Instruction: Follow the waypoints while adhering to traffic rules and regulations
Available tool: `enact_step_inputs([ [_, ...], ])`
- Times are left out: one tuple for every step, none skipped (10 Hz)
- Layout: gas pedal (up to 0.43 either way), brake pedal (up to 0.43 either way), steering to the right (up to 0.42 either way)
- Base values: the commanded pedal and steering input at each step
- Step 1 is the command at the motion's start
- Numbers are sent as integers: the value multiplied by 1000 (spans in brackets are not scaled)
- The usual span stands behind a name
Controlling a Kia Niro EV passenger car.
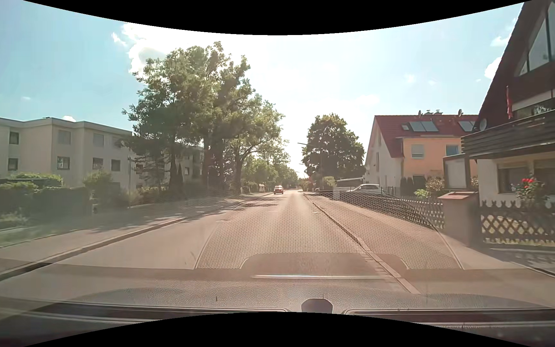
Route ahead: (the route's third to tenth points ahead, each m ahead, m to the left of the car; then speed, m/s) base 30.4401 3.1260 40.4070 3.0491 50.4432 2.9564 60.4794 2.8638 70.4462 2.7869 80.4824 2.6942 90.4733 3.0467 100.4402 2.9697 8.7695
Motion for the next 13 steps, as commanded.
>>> enact_step_inputs([
  [67, 6, 3],
  [67, 6, 3],
  [67, 6, 3],
  [67, 6, 3],
  [67, 6, 3],
  [67, 6, 3],
  [67, 6, 3],
  [67, 6, 3],
  [67, 6, 3],
  [67, 6, 3],
  [67, 6, 3],
  [67, 6, 3],
  [67, 6, 2],
])
